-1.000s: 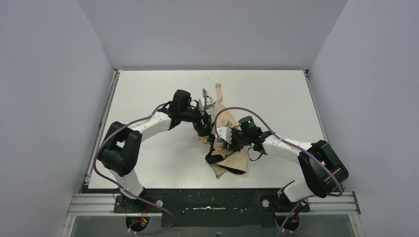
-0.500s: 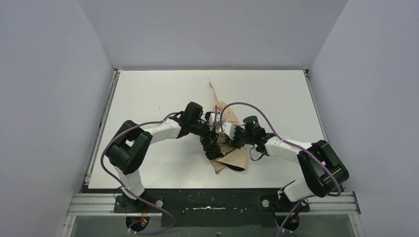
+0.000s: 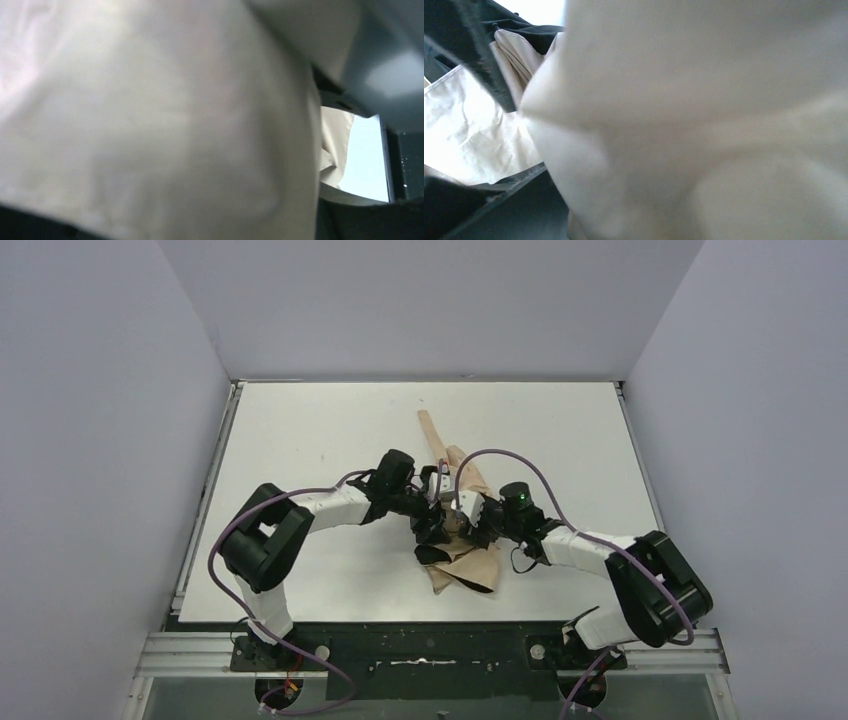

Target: Put away the umbrella

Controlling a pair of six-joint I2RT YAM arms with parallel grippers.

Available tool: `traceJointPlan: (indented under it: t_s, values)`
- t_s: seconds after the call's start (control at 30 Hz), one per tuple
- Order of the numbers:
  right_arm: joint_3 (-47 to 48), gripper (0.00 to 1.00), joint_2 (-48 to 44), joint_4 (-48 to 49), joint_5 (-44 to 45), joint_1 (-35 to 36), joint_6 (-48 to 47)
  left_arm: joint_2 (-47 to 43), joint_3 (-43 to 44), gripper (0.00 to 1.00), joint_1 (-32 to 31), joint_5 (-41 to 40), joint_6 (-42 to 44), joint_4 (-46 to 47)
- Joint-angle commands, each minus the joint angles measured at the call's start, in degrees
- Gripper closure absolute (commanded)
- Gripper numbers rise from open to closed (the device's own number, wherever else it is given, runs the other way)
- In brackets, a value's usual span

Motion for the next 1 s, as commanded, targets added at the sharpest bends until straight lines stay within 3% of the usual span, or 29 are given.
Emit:
traceJointPlan:
  t_s: [0.0,0.17,0.57,0.77,0.97]
  values:
    - [0.9,0.41,-8.49,7.18,-4.03,-0.19,0.96,2.15,-2.86,0.3,-1.5,-2.26,0.51,0.9]
    - [0.96,0.33,-14.28,-3.37,-5.02,-0.1,-2.88,2.76,-2.51,0.27,-1.11,-0.61,-0.31,1.66]
    - [1.45,0.3,-33.54,-9.85,0.11,0.01,2.1,2.16,-2.0,0.21,-1.19,0.46,1.45,-0.69]
    - [5.09,0.34,-38.39,-6.37,5.32,-2.1,16.08,-0.19,-2.94,0.22,-4.58,-8.36,7.8,-6.21]
    - [8.58,0.39,-41.04,-5.89,9.7,-7.8,34.61,-2.41,-4.85,0.43,-7.43,-16.23,10.92,-6.49]
